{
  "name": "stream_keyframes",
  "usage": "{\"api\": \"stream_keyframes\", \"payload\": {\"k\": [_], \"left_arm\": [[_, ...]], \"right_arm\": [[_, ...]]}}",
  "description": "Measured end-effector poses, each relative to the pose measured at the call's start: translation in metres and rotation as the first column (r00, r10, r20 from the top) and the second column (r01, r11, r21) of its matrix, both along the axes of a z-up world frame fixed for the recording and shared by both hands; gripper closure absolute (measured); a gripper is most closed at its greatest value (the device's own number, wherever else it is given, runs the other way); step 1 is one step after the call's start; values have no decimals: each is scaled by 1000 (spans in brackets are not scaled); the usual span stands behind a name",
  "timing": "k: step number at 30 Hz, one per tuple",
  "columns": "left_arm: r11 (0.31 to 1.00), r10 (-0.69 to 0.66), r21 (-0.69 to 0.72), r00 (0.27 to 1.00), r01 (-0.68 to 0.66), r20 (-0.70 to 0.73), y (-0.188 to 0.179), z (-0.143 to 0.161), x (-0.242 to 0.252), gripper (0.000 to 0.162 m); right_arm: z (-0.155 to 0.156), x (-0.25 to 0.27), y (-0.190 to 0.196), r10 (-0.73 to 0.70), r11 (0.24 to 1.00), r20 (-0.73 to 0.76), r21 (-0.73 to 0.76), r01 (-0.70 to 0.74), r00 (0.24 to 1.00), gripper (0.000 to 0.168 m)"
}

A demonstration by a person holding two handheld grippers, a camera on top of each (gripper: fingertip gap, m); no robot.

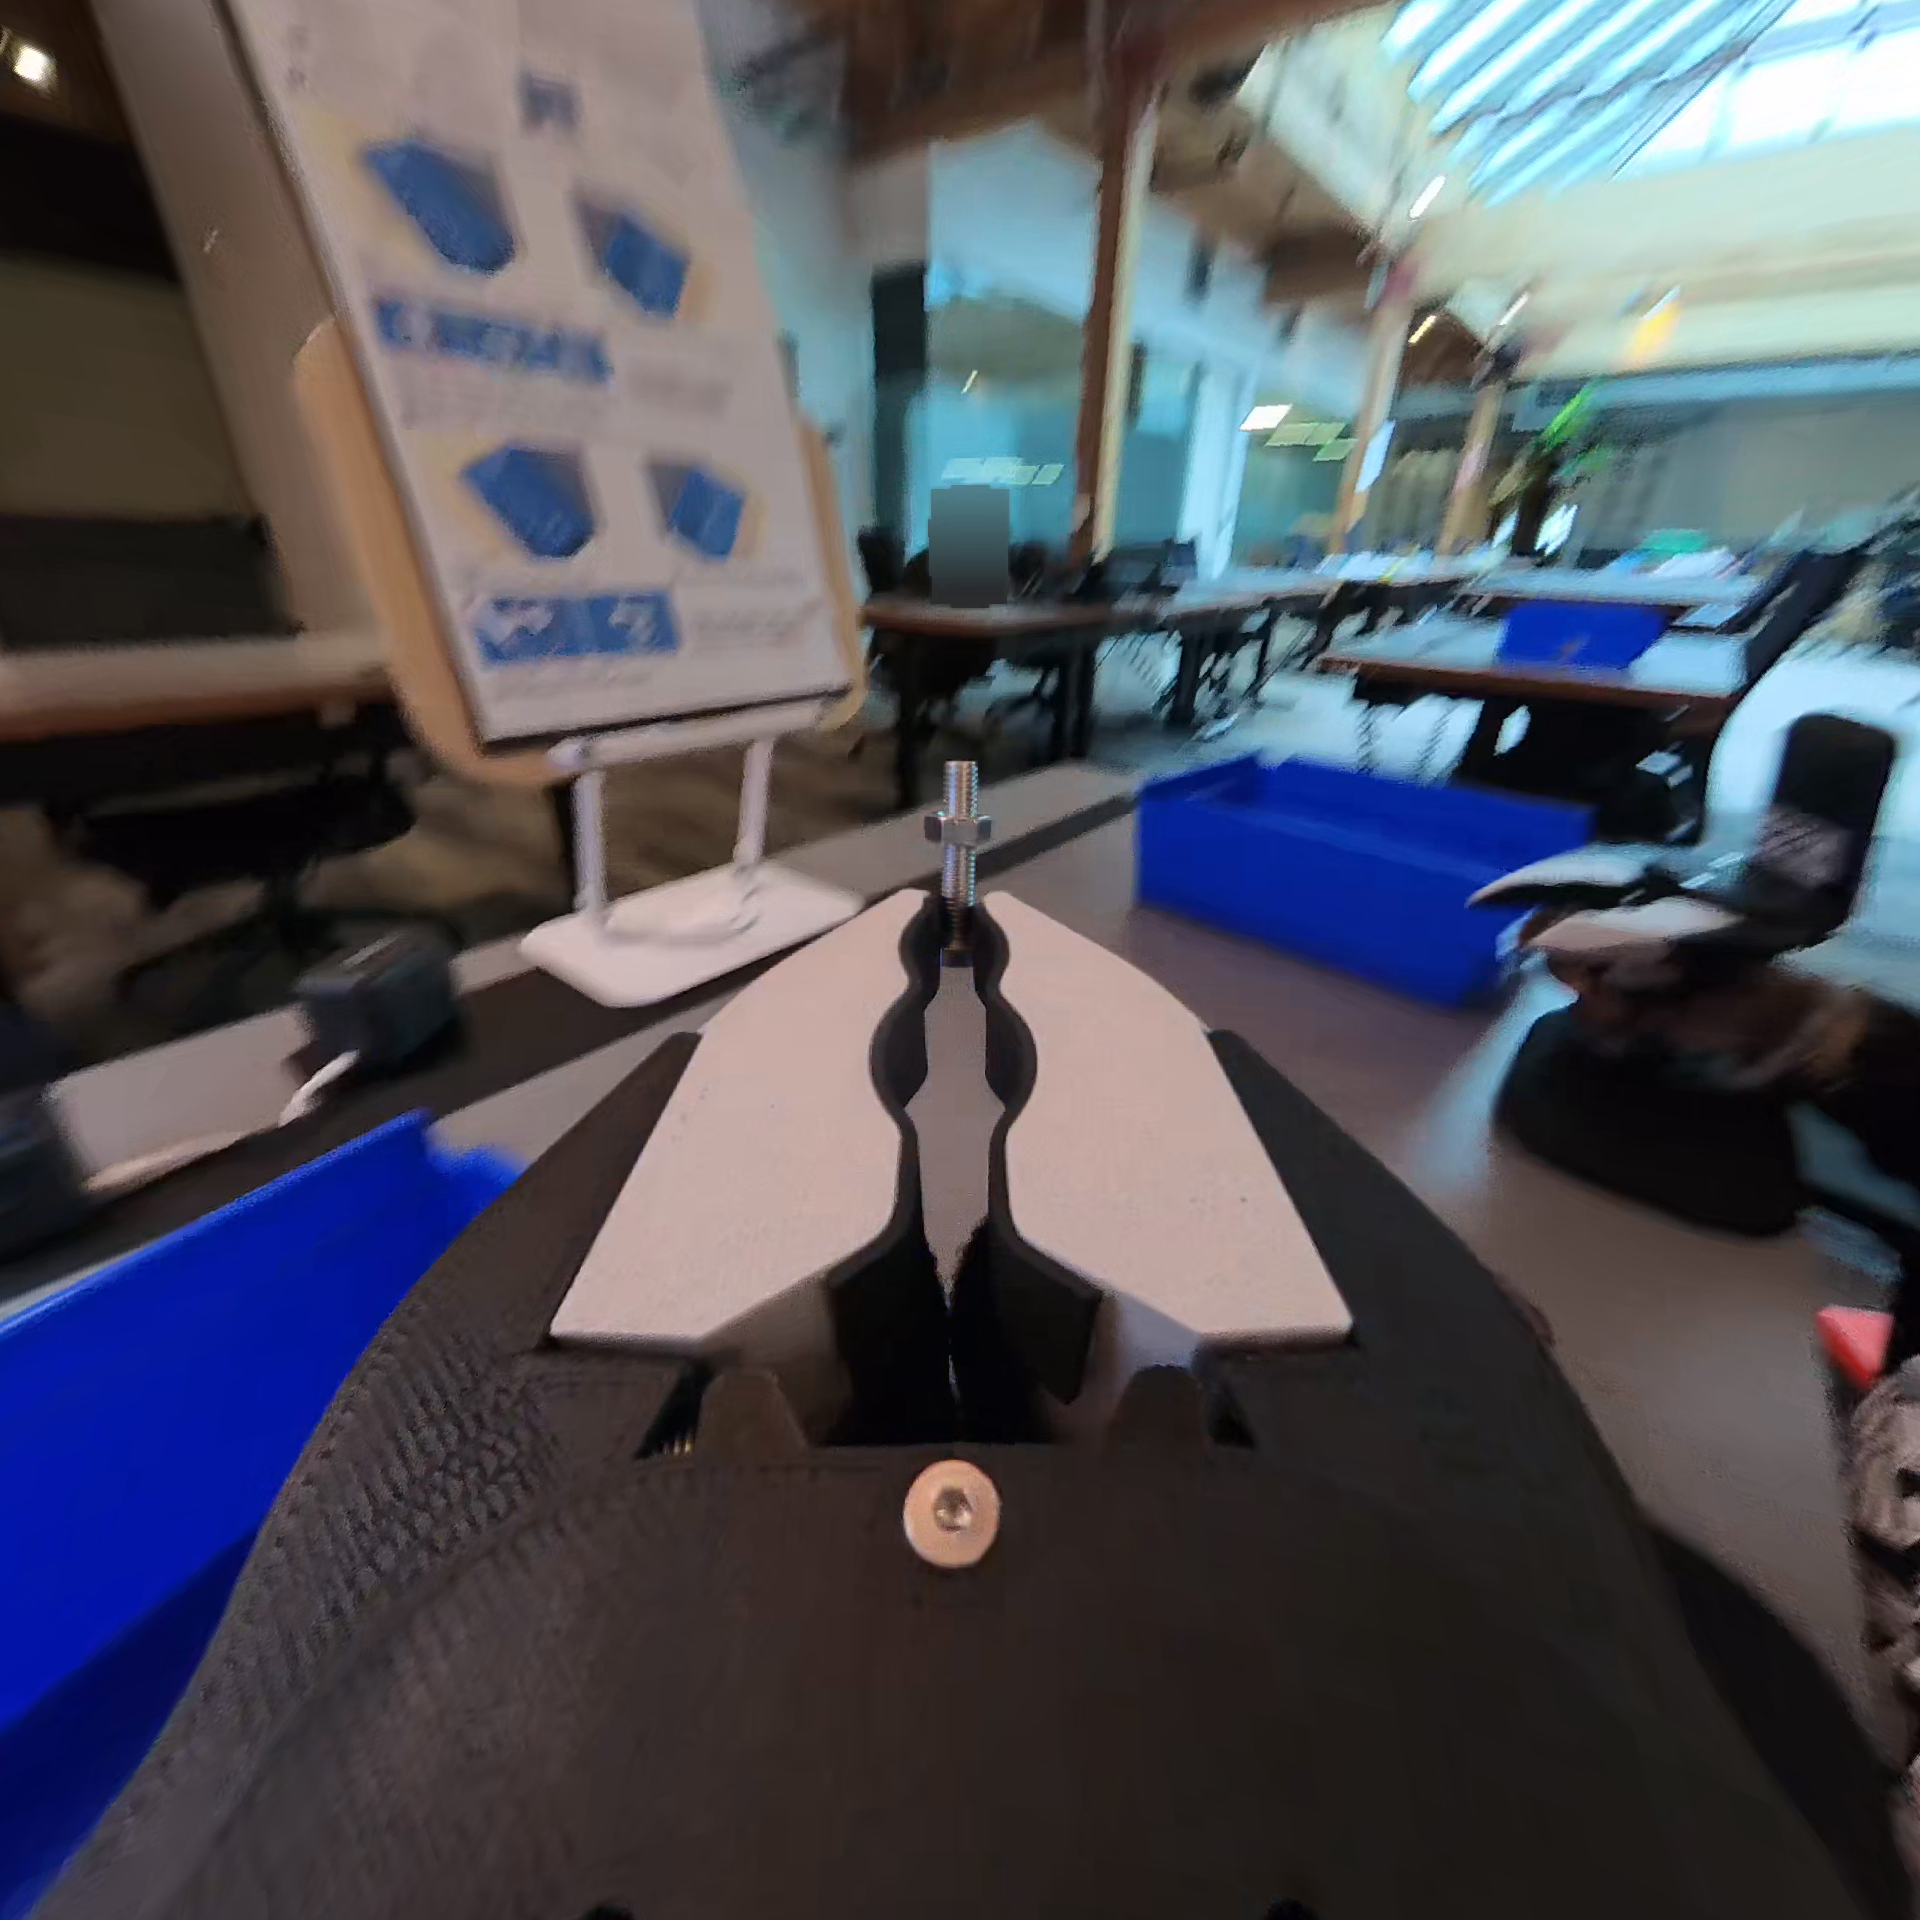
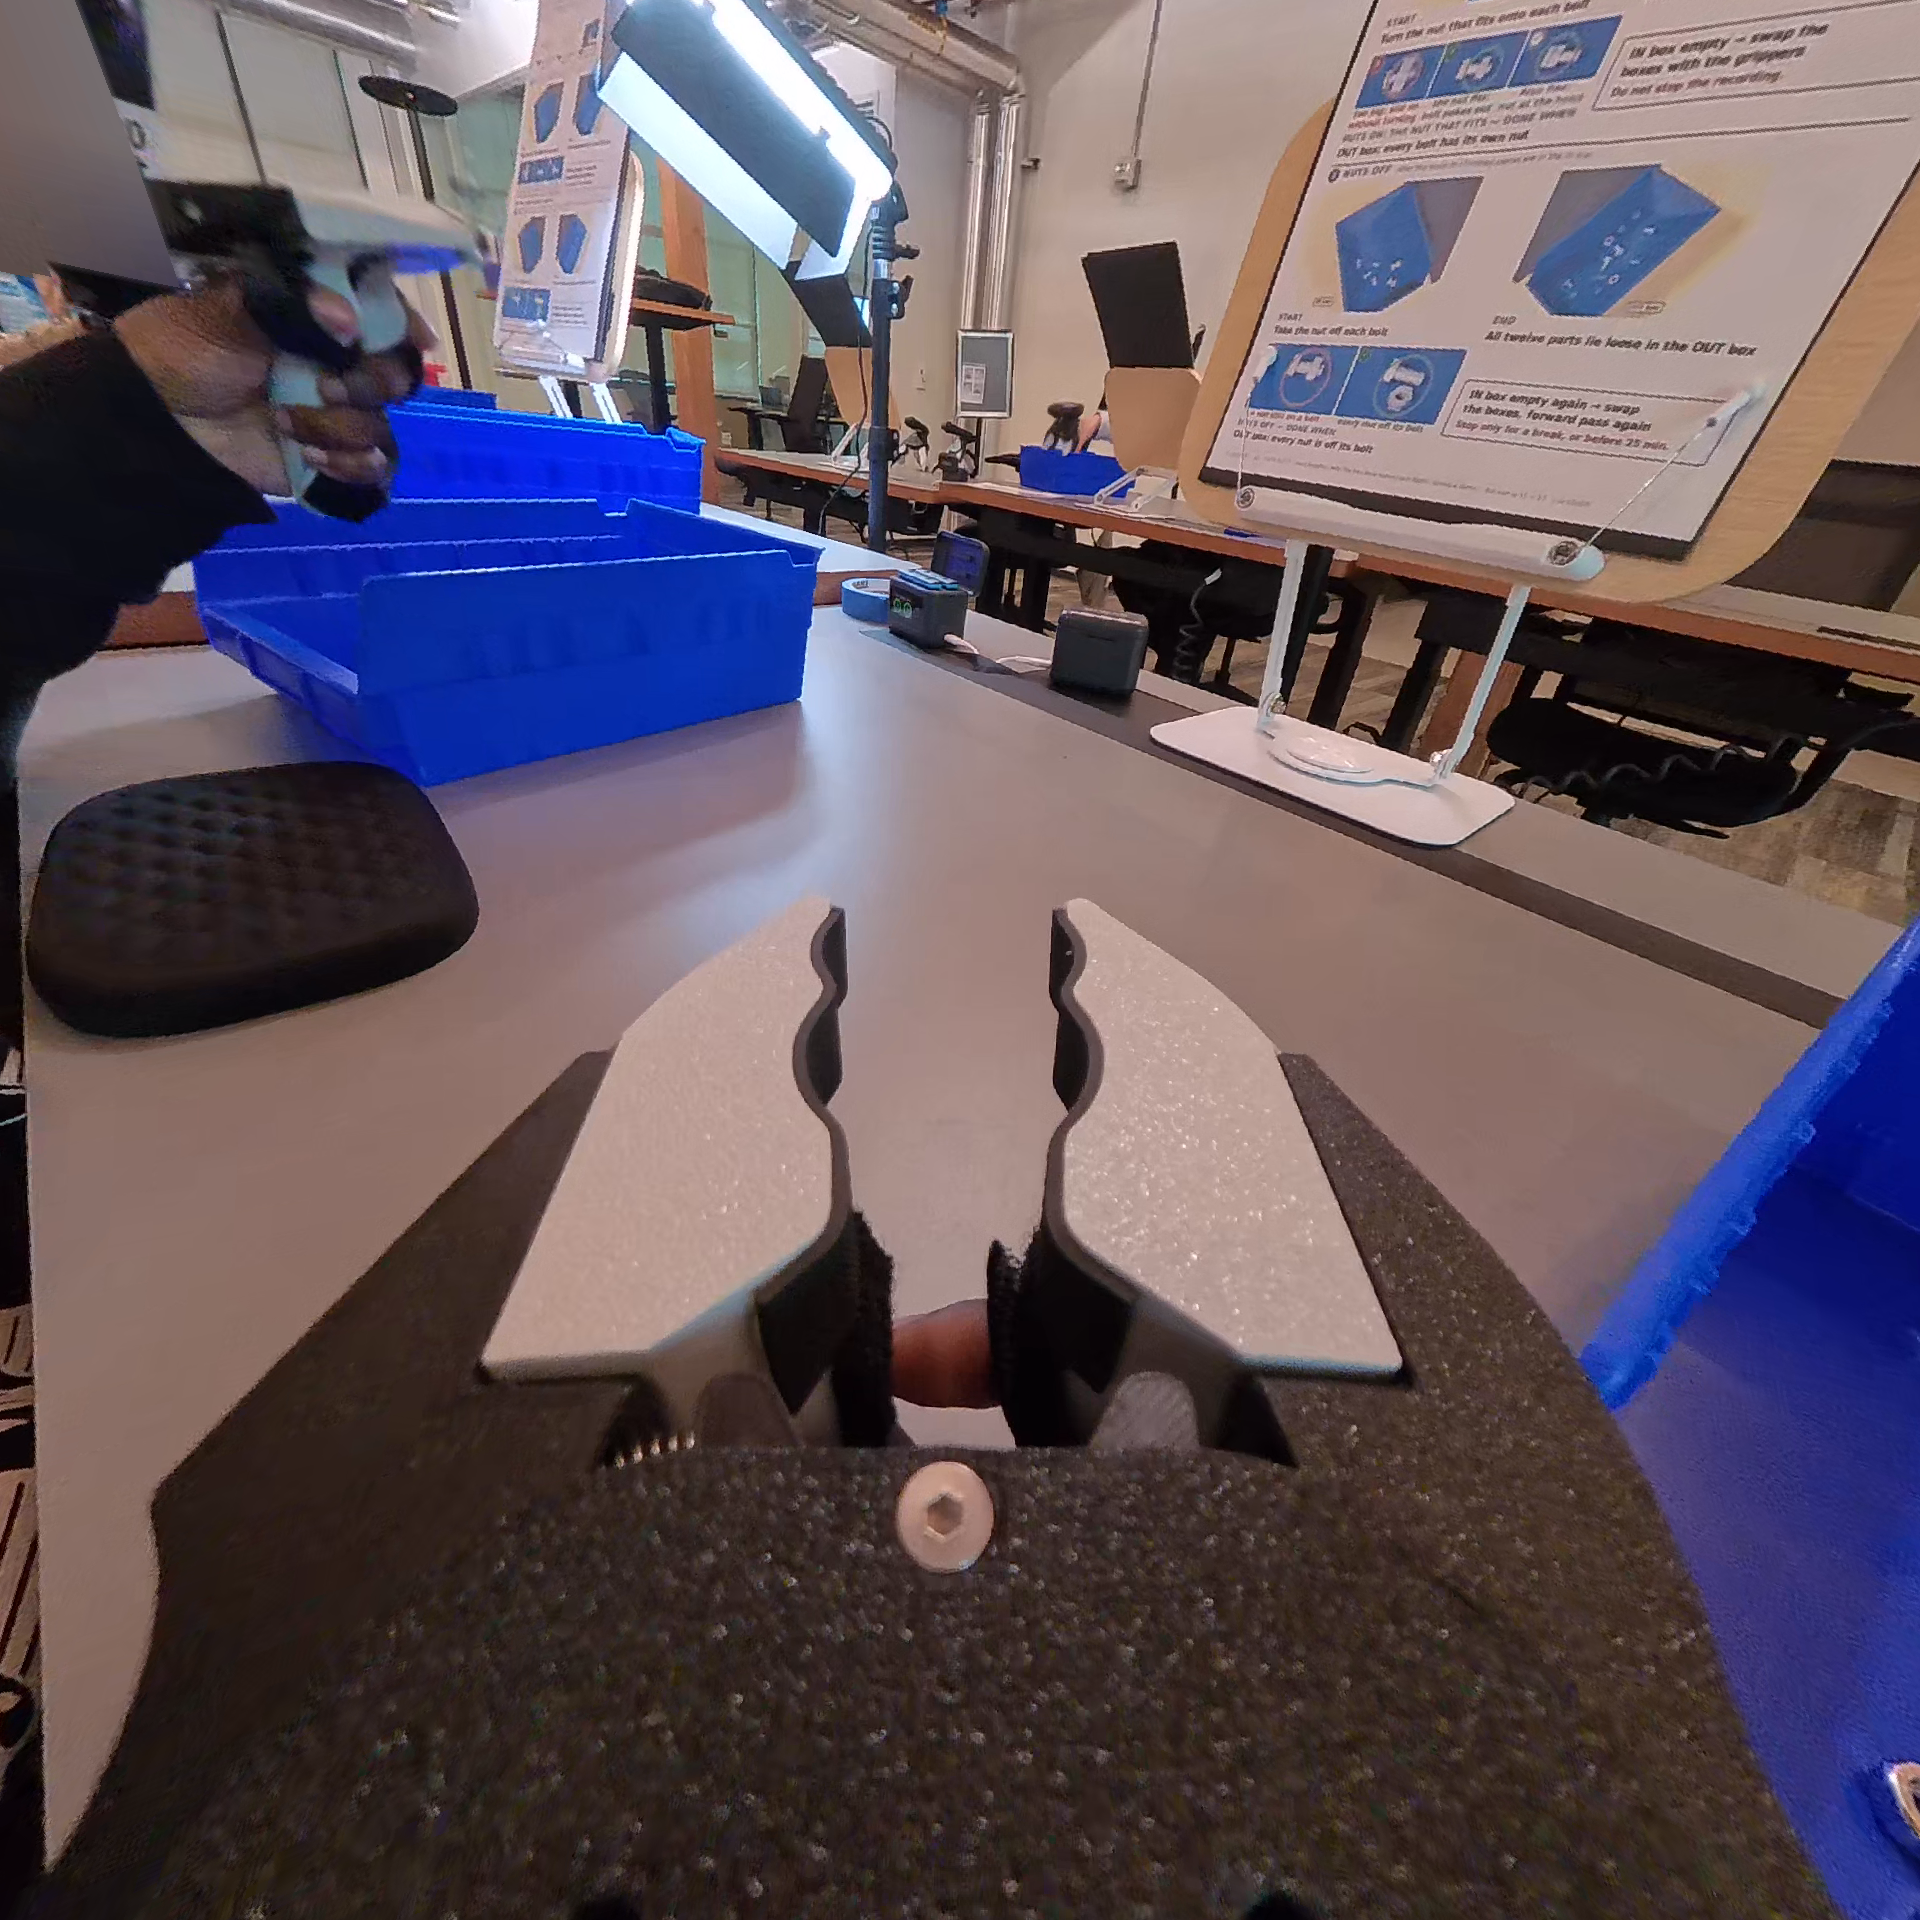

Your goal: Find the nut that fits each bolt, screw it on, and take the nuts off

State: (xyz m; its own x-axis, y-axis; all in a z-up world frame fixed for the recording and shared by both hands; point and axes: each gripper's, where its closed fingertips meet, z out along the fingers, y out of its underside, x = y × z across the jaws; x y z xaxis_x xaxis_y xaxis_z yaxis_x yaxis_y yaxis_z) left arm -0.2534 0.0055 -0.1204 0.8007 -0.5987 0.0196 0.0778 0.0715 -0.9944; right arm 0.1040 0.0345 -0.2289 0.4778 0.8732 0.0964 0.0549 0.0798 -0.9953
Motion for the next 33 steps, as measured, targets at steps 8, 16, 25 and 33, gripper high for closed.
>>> {"api": "stream_keyframes", "payload": {"k": [8, 16, 25, 33], "left_arm": [[931, -330, 217, 931, 294, 154, -53, 20, 123, 156], [858, -512, 176, 831, 483, 216, -65, -33, 211, 156], [830, -555, 66, 811, 553, 183, -74, -78, 259, 156], [825, -564, 38, 821, 563, 85, -79, -90, 269, 157]], "right_arm": [[-2, -1, -1, 7, 1000, 9, -3, -7, 1000, 130], [5, -10, -9, 67, 998, -36, -16, -68, 997, 124], [42, -99, -65, 359, 931, -166, -11, -366, 918, 71], [49, -143, -85, 454, 883, -214, -26, -469, 865, 68]]}}
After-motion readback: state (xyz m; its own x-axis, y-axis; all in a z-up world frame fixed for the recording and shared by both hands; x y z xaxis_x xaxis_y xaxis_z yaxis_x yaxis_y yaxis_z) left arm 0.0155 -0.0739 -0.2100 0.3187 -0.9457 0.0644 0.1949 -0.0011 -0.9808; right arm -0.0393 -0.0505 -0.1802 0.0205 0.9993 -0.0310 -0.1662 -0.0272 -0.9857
